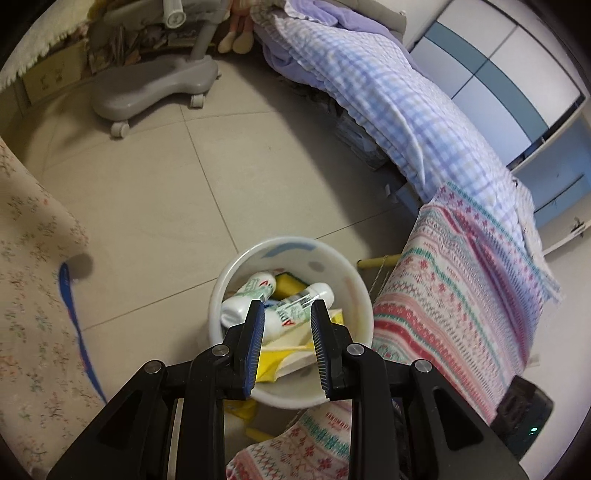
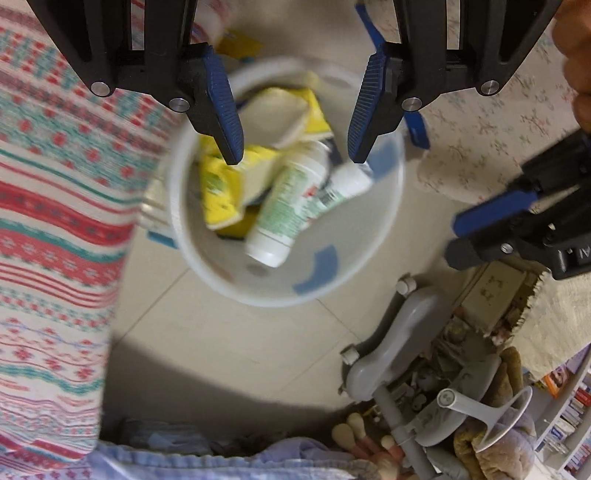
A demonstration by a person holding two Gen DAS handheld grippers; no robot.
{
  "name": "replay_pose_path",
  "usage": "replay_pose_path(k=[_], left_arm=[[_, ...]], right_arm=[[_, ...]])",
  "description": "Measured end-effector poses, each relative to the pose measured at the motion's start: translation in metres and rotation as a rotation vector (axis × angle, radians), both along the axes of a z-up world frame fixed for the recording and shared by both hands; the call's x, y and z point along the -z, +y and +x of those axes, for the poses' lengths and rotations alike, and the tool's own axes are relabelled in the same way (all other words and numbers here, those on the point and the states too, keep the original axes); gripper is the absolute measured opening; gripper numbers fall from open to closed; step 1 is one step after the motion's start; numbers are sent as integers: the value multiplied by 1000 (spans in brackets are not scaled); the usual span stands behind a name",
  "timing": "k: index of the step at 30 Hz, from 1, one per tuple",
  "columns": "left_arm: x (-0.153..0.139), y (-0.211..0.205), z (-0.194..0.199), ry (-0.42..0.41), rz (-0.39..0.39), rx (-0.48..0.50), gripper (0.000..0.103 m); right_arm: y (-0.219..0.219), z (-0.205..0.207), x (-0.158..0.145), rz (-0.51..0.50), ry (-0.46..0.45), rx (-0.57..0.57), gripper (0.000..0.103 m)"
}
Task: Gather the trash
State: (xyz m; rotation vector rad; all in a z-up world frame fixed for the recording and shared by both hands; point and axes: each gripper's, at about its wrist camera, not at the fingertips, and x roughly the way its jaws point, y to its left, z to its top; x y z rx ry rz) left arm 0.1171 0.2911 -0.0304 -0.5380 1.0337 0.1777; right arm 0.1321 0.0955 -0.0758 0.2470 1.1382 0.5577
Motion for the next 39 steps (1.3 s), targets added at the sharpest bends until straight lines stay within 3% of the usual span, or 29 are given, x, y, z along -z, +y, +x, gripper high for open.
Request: replay_pose_path(k=[2, 4, 7, 12, 16, 18, 21, 24, 29, 34, 39], left_arm=[[-6, -10, -10, -3, 48, 19, 38], [-11, -25, -22, -18, 103, 53, 54], [-14, -51, -49, -15, 158, 116, 56], [-41, -83, -101, -45, 239, 122, 58], [-73, -114, -159, -150, 307, 124, 78], [-86, -133, -191, -212, 342, 147, 80], [-94, -155, -223, -247, 399, 150, 80], [-95, -173, -241, -255, 426, 159, 81], [-89, -192, -247, -251, 510, 159, 82], [-83, -193, -241, -224, 511, 139, 82], [-78, -204, -235, -215, 523, 146, 82]], right_arm=[[-12, -6, -4, 0, -7, 4, 52], [-23, -14, -9, 0, -18, 6, 54], [-37, -28, -17, -9, -35, -1, 57], [-58, -57, -42, -65, -91, -54, 57], [-84, -90, -77, -119, -180, -75, 63], [-103, -121, -100, -146, -241, -72, 69], [-123, -161, -123, -132, -330, -75, 86], [-141, -206, -138, -116, -434, -38, 94], [-154, -234, -139, -104, -476, 4, 98], [-160, -241, -138, -117, -532, 1, 101], [-169, -240, -119, -164, -526, 11, 101]])
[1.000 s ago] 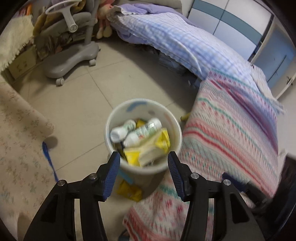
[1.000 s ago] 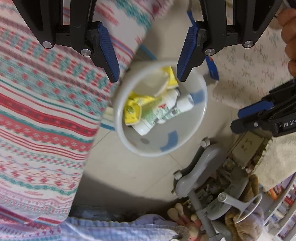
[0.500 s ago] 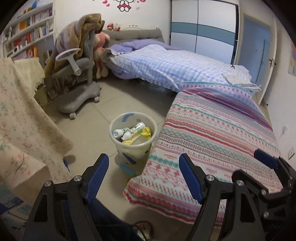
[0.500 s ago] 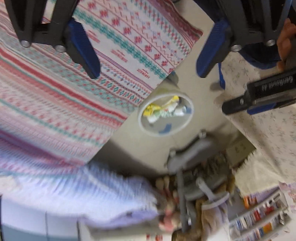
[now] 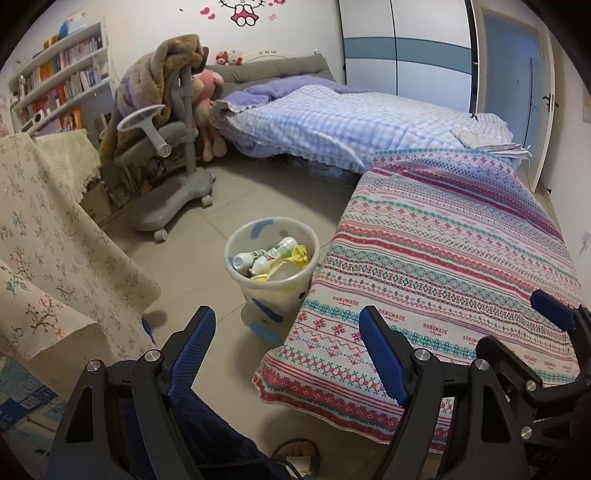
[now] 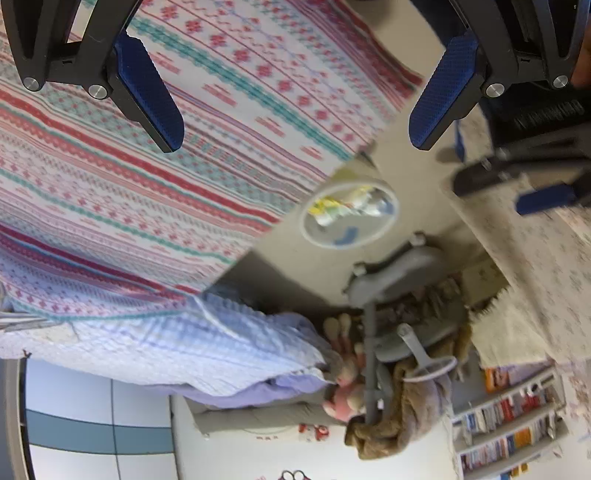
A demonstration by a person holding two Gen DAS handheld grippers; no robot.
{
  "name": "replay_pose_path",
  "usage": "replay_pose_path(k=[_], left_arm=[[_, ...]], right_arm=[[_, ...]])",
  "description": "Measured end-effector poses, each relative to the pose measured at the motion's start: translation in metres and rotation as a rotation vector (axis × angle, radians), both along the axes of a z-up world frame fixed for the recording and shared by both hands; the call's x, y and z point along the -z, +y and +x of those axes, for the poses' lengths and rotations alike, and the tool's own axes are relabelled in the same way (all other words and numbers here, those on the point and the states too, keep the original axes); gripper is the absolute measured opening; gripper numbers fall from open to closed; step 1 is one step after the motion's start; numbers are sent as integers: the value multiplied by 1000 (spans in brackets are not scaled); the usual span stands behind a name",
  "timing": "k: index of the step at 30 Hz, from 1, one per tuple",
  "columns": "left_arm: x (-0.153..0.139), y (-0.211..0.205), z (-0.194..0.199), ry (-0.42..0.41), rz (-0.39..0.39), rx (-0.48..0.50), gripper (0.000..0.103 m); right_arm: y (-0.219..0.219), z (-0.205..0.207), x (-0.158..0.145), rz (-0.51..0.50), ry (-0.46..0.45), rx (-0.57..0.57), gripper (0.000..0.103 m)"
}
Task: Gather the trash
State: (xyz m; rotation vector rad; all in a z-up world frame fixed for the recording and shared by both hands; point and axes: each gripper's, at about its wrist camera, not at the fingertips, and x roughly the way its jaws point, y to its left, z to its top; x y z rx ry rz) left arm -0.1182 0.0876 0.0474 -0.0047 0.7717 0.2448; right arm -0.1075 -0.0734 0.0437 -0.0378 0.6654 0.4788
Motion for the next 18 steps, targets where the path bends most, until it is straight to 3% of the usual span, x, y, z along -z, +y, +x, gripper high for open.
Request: replay_pose_path(k=[18], left_arm=[[5, -2, 9, 30, -12, 12, 82]], right_arm=[[-18, 1, 1, 11, -21, 61, 101]])
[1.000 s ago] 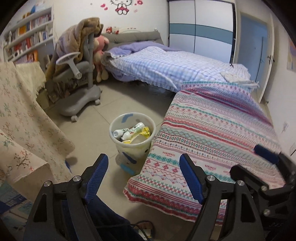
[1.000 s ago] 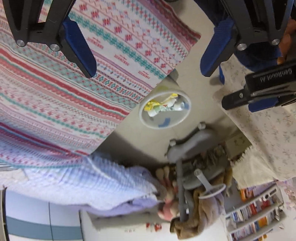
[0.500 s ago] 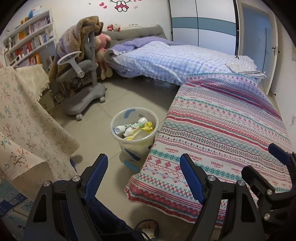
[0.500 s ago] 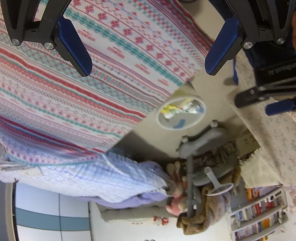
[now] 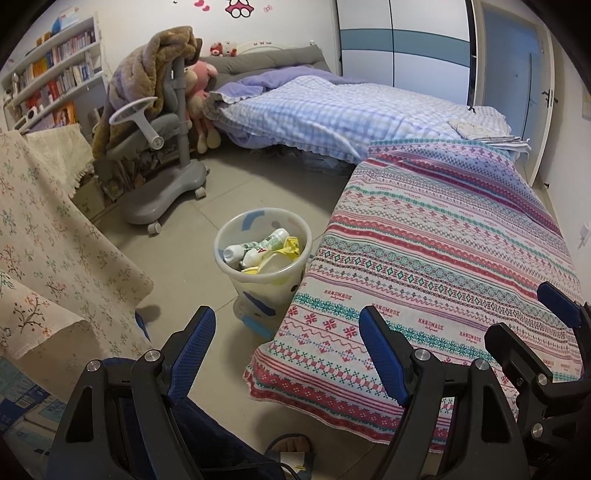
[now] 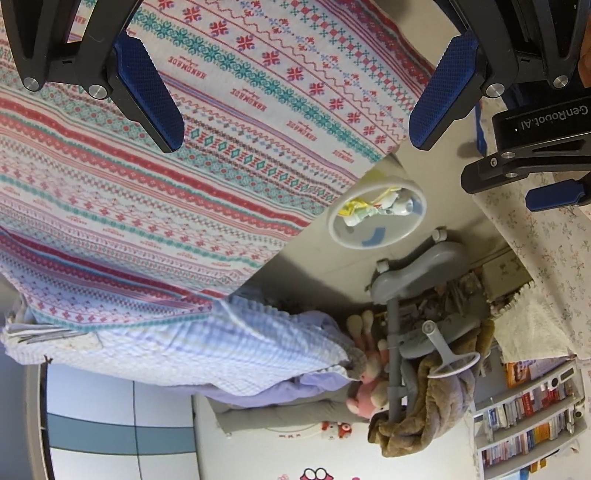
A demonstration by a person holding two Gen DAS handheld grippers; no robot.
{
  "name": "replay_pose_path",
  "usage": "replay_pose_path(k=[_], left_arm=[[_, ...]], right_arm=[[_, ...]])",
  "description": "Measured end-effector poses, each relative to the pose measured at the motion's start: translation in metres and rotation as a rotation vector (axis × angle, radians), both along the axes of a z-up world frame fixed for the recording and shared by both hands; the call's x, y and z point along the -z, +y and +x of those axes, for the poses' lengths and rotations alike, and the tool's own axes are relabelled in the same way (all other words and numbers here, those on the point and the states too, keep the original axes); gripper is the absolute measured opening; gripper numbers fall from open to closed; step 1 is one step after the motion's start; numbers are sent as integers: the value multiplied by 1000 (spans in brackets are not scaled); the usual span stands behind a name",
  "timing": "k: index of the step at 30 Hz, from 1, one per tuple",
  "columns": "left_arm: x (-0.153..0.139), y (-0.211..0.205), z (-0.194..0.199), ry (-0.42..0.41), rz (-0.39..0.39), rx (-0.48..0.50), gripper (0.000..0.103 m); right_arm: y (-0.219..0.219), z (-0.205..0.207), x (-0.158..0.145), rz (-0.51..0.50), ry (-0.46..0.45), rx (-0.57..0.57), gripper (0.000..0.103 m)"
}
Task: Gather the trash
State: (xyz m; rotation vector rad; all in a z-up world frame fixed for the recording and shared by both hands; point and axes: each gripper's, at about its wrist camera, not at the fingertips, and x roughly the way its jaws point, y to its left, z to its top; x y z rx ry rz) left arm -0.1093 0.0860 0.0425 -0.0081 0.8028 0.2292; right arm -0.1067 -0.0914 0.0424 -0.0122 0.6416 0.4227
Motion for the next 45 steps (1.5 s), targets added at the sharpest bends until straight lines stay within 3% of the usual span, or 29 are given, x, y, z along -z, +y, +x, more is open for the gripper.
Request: replay_pose_path(k=[13, 45], left_arm=[[5, -1, 4, 32, 7, 5, 82], [4, -5, 4, 23, 13, 12, 82]], right_arm=[[-2, 3, 1, 3, 4, 5, 101], [-1, 3, 3, 9, 7, 9, 101]])
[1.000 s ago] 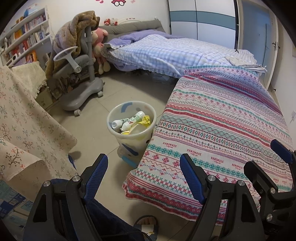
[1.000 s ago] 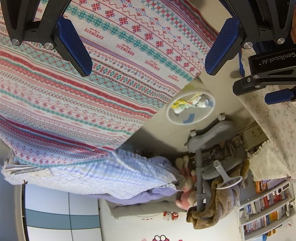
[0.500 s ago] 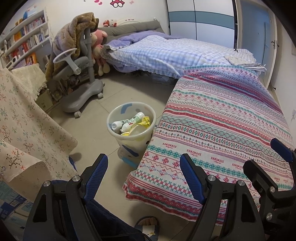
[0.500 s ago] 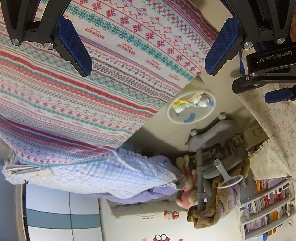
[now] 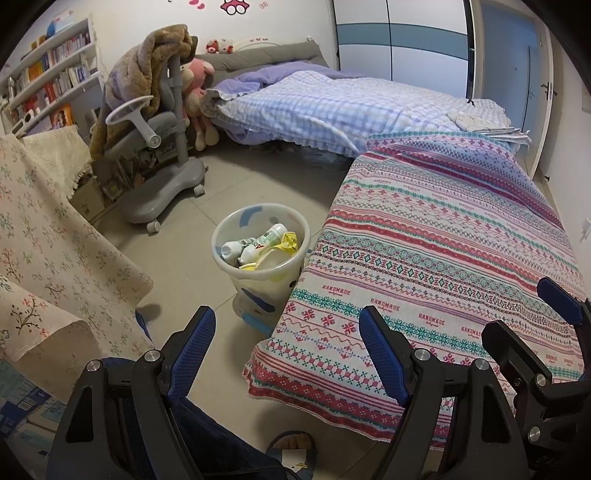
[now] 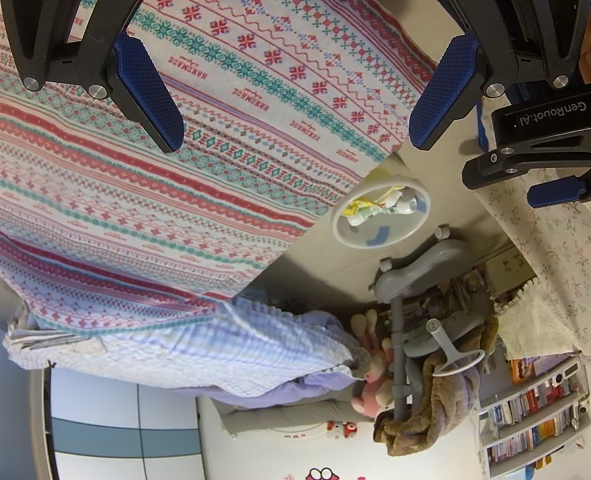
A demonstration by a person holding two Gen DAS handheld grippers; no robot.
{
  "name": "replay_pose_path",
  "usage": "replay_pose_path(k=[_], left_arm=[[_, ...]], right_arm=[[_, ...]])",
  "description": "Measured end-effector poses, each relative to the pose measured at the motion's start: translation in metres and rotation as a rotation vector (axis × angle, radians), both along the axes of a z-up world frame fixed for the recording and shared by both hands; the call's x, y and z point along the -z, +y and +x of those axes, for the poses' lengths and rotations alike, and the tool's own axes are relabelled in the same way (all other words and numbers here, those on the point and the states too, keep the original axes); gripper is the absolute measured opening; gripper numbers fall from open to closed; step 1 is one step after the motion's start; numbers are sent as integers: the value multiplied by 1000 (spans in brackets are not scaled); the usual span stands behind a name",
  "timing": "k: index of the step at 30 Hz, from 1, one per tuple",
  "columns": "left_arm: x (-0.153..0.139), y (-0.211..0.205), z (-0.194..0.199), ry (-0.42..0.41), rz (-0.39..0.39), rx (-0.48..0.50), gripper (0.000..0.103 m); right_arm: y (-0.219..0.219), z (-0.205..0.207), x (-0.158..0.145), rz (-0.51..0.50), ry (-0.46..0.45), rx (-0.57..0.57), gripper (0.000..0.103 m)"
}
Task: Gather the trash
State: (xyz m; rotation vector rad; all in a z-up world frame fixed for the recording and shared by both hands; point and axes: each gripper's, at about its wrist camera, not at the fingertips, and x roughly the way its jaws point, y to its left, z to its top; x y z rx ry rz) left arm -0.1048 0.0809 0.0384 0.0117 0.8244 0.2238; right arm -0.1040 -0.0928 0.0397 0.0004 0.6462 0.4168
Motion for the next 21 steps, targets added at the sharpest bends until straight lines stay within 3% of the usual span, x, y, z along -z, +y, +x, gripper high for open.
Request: replay_pose_path(k=[21], left_arm=[[0, 0, -1, 0, 1, -11, 82]], right_arm=[[1, 0, 0, -5, 1, -5, 101]])
